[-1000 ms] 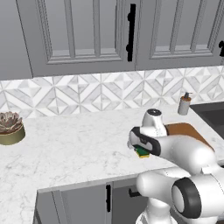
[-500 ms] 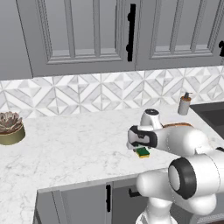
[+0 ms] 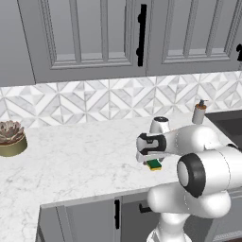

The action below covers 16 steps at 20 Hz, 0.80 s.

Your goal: Pick up the sponge from the counter and clean the cutting board by briefly scrubbing or pressing down on the cutting board. Once finished, release the sponge.

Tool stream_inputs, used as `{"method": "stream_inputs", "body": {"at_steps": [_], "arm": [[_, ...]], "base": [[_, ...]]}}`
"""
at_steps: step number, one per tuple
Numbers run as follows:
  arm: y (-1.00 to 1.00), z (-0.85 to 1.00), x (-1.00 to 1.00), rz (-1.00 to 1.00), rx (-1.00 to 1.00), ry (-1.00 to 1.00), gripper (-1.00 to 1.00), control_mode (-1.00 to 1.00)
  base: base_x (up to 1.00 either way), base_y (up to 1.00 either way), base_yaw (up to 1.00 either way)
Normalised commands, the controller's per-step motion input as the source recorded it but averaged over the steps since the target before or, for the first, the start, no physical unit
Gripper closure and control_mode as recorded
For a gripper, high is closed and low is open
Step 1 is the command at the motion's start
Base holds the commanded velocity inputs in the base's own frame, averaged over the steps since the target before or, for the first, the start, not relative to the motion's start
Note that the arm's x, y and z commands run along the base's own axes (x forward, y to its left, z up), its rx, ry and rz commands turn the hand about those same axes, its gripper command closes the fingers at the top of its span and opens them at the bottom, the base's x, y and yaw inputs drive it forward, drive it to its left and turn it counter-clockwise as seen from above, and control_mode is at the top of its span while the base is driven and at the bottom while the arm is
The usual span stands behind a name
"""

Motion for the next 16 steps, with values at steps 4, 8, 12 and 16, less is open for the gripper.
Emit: {"method": "stream_inputs", "body": {"at_steps": [4,8,12,16], "arm": [[0.00,-0.18,0.00,0.00,-0.01,0.04,-1.00,-1.00],[0.00,-0.10,0.09,0.00,0.00,0.01,-1.00,-1.00],[0.00,-0.04,0.18,0.00,0.00,0.01,-1.00,-1.00],[0.00,-0.17,0.13,0.00,-0.01,0.03,-1.00,-1.00]], "base": [[0.00,0.00,0.00],[0.00,0.00,0.00],[0.00,0.00,0.00],[0.00,0.00,0.00]]}}
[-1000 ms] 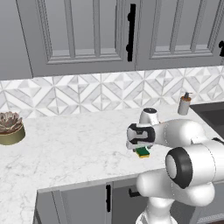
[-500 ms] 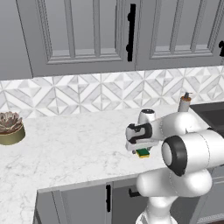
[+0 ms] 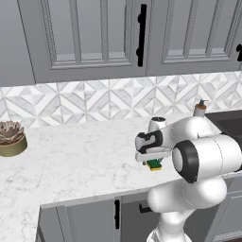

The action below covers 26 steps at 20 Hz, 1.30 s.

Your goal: Pick up the sponge from the counter and clean the cutting board by briefly scrubbing or pressing down on the cutting board. Once finished, release the sponge.

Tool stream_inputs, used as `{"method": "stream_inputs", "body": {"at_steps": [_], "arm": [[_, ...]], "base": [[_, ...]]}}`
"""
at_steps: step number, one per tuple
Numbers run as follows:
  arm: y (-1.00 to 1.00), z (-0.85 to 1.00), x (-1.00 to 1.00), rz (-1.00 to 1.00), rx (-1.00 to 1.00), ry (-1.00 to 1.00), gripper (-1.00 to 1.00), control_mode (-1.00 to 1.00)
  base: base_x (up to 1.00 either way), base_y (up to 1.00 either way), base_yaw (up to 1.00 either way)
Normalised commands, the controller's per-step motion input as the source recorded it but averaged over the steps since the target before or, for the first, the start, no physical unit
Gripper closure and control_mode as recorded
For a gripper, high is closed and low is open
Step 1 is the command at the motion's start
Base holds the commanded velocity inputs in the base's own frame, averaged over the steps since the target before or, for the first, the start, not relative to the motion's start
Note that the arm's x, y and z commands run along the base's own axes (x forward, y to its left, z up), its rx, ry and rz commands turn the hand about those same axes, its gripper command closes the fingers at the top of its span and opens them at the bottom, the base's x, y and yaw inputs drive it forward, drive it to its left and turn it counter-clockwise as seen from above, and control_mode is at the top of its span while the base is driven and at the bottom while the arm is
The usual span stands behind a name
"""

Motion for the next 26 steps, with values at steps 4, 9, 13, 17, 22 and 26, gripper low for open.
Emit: {"method": "stream_inputs", "body": {"at_steps": [4,9,13,17,22,26], "arm": [[0.00,-0.37,0.08,0.00,-0.02,0.04,-1.00,-1.00],[0.04,-0.58,0.01,0.00,-0.03,0.05,-1.00,-1.00],[0.04,-0.65,-0.01,0.00,-0.03,0.08,1.00,-1.00],[0.00,-0.16,-0.04,0.00,0.00,0.02,1.00,-1.00],[-0.10,0.24,-0.06,0.00,0.00,-0.02,1.00,-1.00],[-0.77,0.70,0.02,0.00,0.02,-0.14,1.00,-1.00]], "base": [[0.00,0.00,0.00],[0.00,0.00,0.00],[0.00,0.00,0.00],[0.00,0.00,0.00],[0.00,0.00,0.00],[0.00,0.00,0.00]]}}
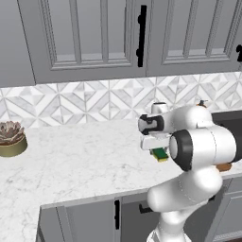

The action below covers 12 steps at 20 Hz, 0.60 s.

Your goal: Pick up the sponge from the counter and clean the cutting board by briefly scrubbing or pressing down on the cutting board. Once finished, release the sponge.

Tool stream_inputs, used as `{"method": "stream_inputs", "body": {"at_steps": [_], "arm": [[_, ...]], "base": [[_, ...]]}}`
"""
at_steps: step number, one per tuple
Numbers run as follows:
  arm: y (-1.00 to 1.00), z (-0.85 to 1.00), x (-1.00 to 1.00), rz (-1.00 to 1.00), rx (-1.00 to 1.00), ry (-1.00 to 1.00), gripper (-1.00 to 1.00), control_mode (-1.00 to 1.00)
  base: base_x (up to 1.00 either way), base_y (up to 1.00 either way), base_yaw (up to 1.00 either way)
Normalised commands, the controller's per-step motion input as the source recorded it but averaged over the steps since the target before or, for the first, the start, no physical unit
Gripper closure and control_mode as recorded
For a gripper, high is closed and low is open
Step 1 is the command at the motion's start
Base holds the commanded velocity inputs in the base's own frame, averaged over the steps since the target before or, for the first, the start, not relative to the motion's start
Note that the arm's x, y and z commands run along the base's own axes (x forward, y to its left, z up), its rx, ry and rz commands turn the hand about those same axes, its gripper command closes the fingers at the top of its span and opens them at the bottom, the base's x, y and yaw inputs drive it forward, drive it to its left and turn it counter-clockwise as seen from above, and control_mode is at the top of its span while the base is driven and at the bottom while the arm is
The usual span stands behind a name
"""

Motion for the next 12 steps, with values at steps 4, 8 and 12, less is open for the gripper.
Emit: {"method": "stream_inputs", "body": {"at_steps": [4,8,12], "arm": [[-0.11,0.12,-0.01,0.00,0.03,-0.06,1.00,-1.00],[-0.31,0.09,0.08,-0.01,0.01,0.10,1.00,-1.00],[-0.61,0.22,0.48,-0.05,0.00,0.14,1.00,-1.00]], "base": [[0.00,0.00,0.00],[0.00,0.00,0.00],[0.00,0.00,0.00]]}}
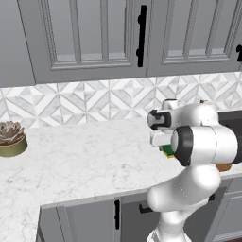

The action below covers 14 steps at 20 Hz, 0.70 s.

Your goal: Pick up the sponge from the counter and clean the cutting board by briefly scrubbing or pressing down on the cutting board. Once finished, release the sponge.

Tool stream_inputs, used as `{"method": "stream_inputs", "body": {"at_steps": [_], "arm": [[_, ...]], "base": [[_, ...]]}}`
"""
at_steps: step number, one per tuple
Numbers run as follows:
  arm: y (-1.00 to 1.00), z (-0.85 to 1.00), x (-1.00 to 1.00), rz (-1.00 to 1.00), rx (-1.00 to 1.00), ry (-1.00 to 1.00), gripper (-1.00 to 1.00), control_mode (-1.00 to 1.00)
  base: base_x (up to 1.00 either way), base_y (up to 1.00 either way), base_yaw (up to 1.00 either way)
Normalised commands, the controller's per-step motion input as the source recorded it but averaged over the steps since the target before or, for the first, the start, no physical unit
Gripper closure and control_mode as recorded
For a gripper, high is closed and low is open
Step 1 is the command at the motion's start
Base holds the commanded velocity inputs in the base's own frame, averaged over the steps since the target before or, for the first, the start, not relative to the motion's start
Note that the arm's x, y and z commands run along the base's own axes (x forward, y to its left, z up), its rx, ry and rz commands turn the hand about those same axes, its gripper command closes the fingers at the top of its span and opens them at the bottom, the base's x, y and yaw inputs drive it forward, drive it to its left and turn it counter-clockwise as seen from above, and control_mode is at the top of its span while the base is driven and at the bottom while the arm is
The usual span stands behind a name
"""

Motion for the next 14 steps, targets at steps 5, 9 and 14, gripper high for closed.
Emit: {"method": "stream_inputs", "body": {"at_steps": [5,9,14], "arm": [[-0.70,0.25,0.52,-0.08,0.00,0.10,1.00,-1.00],[-0.31,0.02,0.05,-0.04,0.00,0.00,1.00,-1.00],[-0.17,0.00,0.10,0.00,0.00,0.00,1.00,-1.00]], "base": [[0.00,0.00,0.00],[0.00,0.00,0.00],[0.00,0.00,0.00]]}}
